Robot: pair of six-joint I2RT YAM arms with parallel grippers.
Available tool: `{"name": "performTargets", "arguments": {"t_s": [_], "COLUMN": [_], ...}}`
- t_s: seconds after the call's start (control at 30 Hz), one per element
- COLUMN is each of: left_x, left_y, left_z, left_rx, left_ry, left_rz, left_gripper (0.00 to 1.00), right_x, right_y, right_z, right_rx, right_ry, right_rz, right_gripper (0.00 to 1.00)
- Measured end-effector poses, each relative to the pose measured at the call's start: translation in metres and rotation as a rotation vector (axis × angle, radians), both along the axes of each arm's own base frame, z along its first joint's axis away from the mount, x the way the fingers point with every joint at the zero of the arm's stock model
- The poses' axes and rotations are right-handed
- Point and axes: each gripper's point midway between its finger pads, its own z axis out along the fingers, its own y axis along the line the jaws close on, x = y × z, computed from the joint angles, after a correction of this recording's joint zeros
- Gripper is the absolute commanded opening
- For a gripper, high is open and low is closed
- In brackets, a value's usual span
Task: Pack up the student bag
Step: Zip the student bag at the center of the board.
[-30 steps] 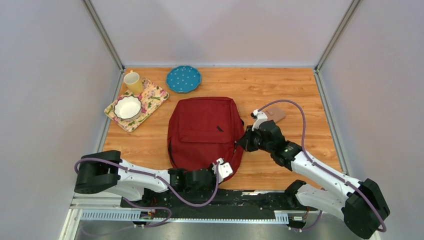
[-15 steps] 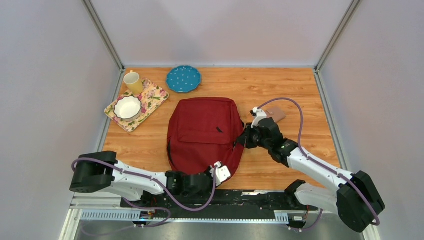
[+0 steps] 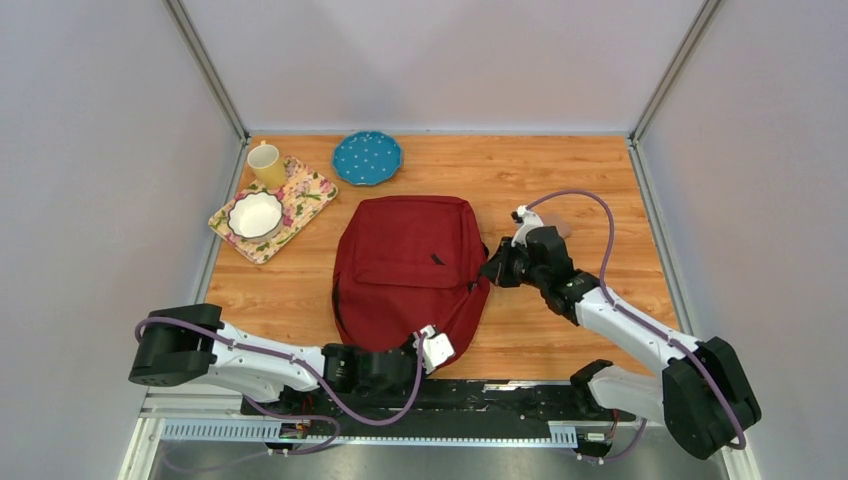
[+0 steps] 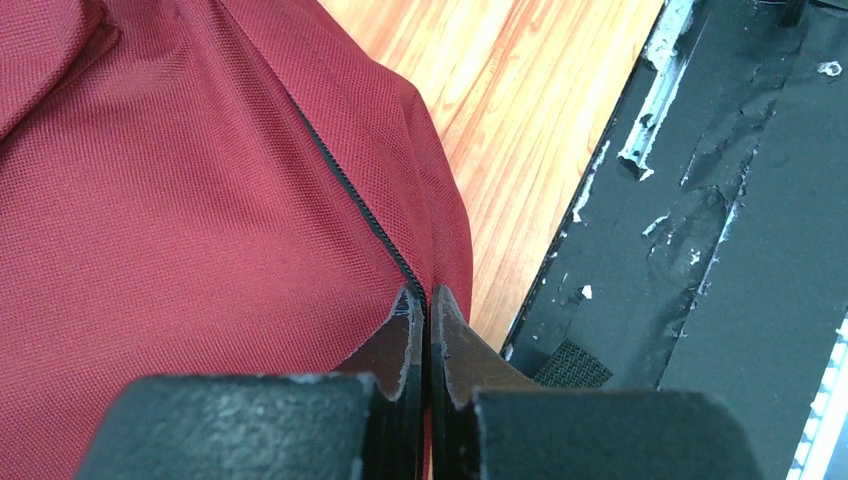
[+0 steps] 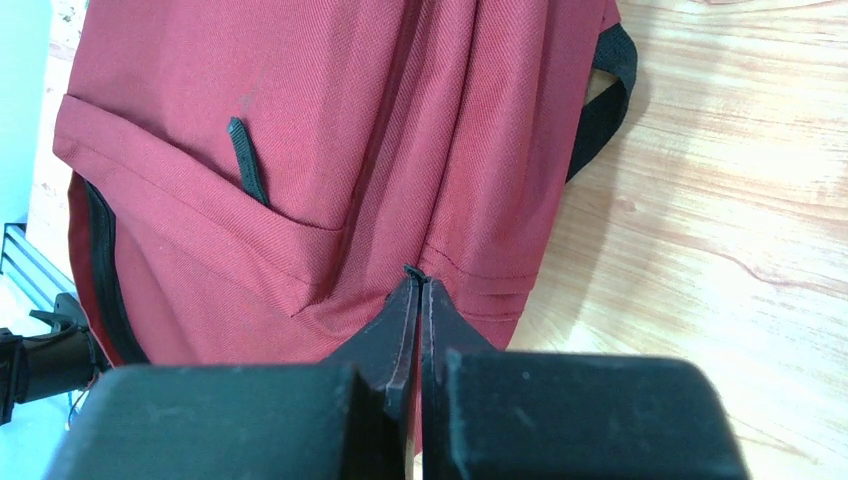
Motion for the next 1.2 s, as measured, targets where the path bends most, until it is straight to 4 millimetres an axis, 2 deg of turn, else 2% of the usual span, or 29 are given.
{"name": "performTargets", "arguments": {"t_s": [0.3, 0.37, 0.4, 0.43, 0.5, 0.57, 0.6, 0.73, 0.9, 1.07, 1.2], "left_x": [0.000, 0.001, 0.001, 0.001, -0.002, -0.005, -0.005, 0.000, 0.013, 0.046, 0.069], "left_y": [0.001, 0.001, 0.001, 0.002, 0.004, 0.006, 0.007, 0.007, 0.011, 0.035, 0.059], "left_z": [-0.004, -0.005, -0.004, -0.005, -0.008, -0.011, -0.009, 0.005, 0.045, 0.088, 0.109], "left_rx": [0.011, 0.010, 0.010, 0.014, 0.047, 0.081, 0.094, 0.106, 0.021, -0.126, -0.210], "left_ry": [0.001, 0.007, 0.009, 0.018, 0.032, 0.049, 0.050, 0.047, 0.017, 0.023, 0.026], "left_rz": [0.006, 0.018, 0.025, 0.036, 0.045, 0.054, 0.063, 0.107, 0.171, 0.327, 0.450], "left_gripper": [0.00, 0.15, 0.22, 0.37, 0.50, 0.69, 0.73, 0.73, 0.74, 0.75, 0.75], "right_x": [0.014, 0.013, 0.014, 0.015, 0.023, 0.025, 0.023, 0.004, -0.015, -0.029, -0.040], "right_y": [0.004, 0.005, 0.005, 0.004, -0.003, -0.010, -0.014, -0.027, -0.034, -0.026, -0.014], "right_z": [-0.006, -0.005, -0.004, -0.002, 0.010, 0.023, 0.029, 0.037, 0.033, 0.012, -0.014], "right_rx": [0.017, 0.025, 0.031, 0.034, 0.056, 0.080, 0.092, 0.117, 0.131, 0.156, 0.152], "right_ry": [0.051, 0.054, 0.053, 0.043, 0.004, -0.032, -0.051, -0.055, 0.015, 0.134, 0.261], "right_rz": [0.006, 0.011, 0.011, 0.003, -0.040, -0.081, -0.098, -0.145, -0.169, -0.163, -0.144], "right_gripper": [0.01, 0.15, 0.40, 0.48, 0.61, 0.72, 0.74, 0.77, 0.78, 0.78, 0.79]}}
